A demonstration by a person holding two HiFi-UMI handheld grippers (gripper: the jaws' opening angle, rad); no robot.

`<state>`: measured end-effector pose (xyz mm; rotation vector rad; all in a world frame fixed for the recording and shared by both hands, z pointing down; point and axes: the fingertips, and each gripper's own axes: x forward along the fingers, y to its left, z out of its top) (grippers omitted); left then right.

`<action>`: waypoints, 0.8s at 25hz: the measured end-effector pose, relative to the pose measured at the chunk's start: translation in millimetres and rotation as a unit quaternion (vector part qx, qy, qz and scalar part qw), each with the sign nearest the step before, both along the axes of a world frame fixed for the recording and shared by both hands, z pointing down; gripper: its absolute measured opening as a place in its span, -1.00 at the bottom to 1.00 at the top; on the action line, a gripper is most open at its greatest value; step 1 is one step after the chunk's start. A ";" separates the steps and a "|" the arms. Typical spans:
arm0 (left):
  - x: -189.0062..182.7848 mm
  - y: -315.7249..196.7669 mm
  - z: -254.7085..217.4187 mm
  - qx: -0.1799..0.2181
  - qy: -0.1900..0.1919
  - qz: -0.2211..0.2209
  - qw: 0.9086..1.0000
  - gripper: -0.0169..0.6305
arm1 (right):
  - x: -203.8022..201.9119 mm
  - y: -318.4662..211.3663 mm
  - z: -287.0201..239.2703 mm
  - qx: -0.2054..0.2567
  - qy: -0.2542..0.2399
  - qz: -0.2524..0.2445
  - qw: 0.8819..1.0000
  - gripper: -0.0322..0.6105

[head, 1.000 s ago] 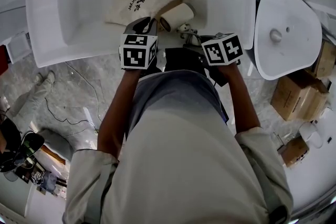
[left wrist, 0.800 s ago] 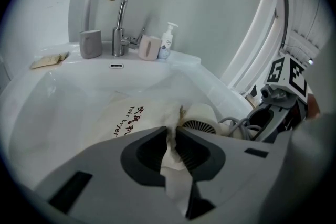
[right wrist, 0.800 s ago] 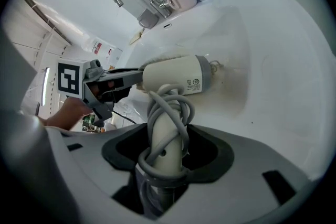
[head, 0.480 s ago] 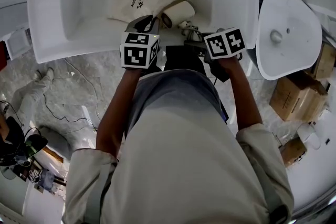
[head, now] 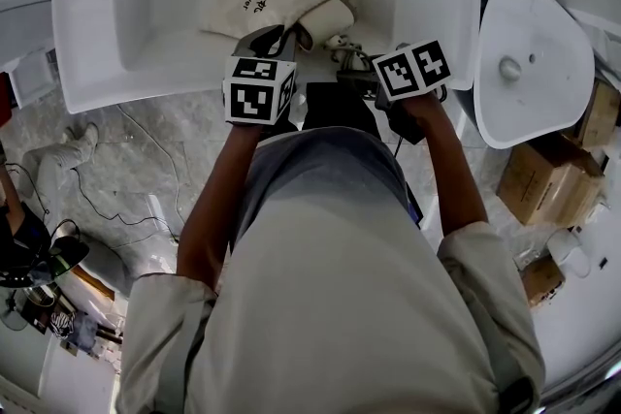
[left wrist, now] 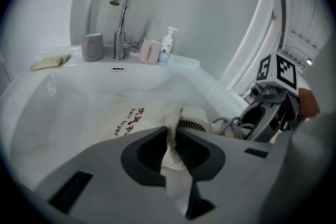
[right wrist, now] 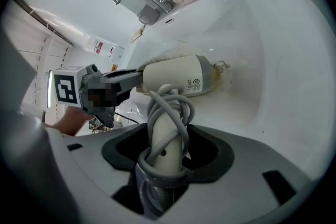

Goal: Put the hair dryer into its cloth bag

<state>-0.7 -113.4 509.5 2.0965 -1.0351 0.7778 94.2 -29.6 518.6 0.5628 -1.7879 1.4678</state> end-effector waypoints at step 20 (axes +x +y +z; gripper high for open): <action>-2.7 -0.9 -1.1 0.004 0.001 -0.006 1.000 -0.78 | -14.6 -20.7 12.0 -0.011 0.005 -0.040 0.999 -0.15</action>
